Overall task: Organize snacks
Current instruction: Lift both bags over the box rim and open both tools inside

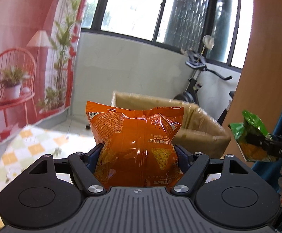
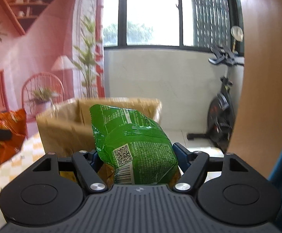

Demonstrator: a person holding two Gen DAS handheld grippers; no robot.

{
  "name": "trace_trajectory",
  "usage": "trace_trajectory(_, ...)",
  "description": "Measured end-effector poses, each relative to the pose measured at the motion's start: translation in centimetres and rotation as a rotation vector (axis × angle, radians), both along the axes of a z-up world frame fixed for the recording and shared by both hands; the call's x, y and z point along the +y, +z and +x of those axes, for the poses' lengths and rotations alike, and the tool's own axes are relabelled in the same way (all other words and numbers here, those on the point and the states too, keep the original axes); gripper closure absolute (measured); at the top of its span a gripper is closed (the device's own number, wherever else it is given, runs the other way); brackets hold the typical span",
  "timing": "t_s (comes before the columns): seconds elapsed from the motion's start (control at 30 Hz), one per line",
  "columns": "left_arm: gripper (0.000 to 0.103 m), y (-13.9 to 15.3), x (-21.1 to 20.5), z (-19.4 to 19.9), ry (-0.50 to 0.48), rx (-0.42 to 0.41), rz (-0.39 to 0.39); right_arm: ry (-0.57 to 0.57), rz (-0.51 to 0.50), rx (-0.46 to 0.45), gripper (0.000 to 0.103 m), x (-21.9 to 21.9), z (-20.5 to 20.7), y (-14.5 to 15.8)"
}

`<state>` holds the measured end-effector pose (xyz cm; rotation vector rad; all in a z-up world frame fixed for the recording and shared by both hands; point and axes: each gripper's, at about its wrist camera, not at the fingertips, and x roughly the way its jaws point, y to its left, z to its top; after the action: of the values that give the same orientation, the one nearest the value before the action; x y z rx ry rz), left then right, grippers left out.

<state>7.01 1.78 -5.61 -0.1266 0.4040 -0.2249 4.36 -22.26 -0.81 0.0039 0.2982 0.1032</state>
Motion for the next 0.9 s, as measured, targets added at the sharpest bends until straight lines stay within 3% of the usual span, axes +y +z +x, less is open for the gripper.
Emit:
trace_trajectory(0.13,0.024,1.8,-1.0,1.6,-0.005,-0.050,0.008,0.032,-0.010,-0.069,0.029,0.6,1.6,2.0)
trace_trajectory(0.33,0.024,3.2,-2.5,5.8,-0.018,-0.054,-0.005,0.074,0.012,-0.106,0.029,1.6,5.7,3.4)
trace_trajectory(0.53,0.024,3.1,-3.8,10.5,-0.021,-0.024,0.014,0.098,0.063,-0.061,0.029,1.7,11.2,3.1)
trace_trajectory(0.9,0.023,1.3,-4.5,14.9,-0.029,0.017,0.058,0.146,-0.035,-0.004,0.029,4.1,17.0,0.5)
